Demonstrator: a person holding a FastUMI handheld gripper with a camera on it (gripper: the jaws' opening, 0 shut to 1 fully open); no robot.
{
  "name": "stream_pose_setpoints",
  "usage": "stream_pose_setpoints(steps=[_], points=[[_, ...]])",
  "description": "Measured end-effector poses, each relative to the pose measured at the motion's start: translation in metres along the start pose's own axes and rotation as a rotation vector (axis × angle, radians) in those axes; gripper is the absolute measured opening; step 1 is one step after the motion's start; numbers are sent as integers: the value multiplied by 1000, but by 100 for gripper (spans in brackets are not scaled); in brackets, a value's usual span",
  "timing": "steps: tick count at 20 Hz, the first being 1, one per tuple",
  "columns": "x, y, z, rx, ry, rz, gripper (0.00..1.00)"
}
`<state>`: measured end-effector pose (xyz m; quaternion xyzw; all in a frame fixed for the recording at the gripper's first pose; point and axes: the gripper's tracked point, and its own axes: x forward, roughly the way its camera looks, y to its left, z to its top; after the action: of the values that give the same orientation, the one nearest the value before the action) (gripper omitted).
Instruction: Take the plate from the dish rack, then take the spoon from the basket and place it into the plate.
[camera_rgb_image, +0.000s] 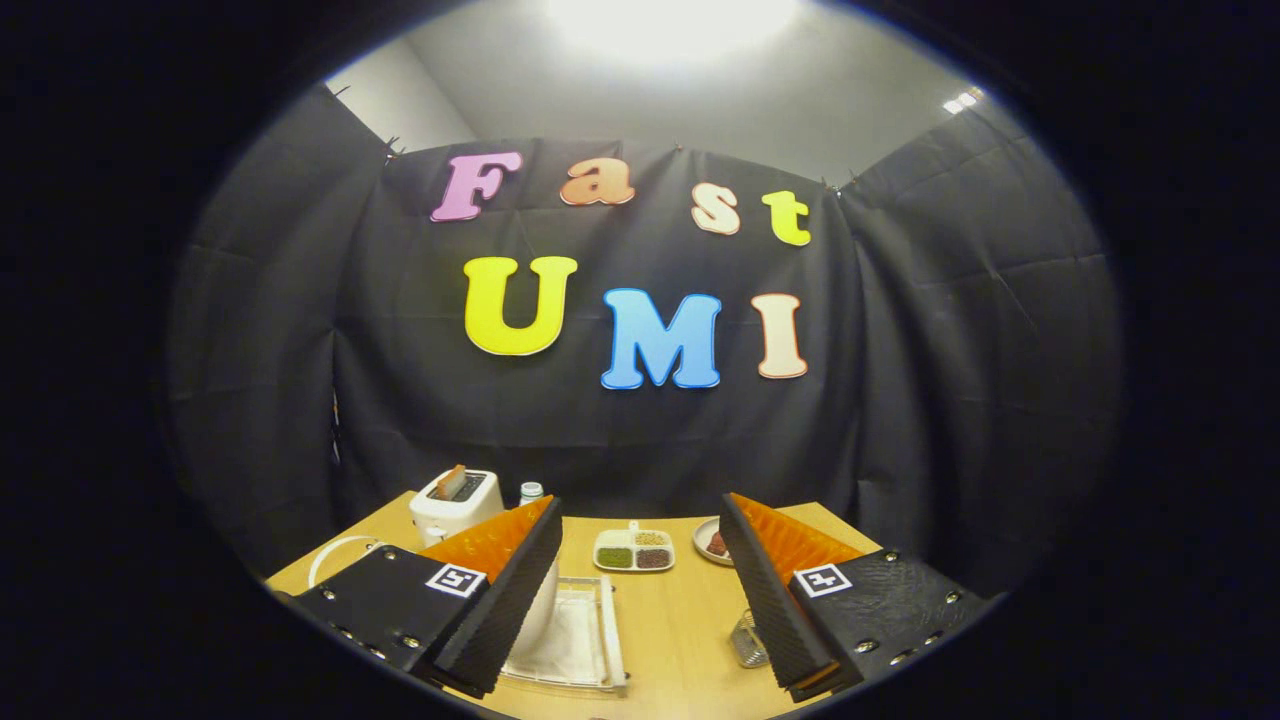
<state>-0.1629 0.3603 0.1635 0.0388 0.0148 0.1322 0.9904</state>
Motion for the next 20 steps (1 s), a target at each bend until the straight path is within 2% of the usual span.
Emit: stream_pose_setpoints(steps=[4,8,10,13,17,19,20], points=[[9,34,-18,25,53,-14,96],[29,43,-58,12,180,-104,94],[39,51,-80,13,245,-123,93],[61,60,-115,-1,335,-141,63],[84,71,-157,-36,452,-147,63],[90,70,-171,-73,499,-174,63],[93,64,-176,-96,521,-196,60]])
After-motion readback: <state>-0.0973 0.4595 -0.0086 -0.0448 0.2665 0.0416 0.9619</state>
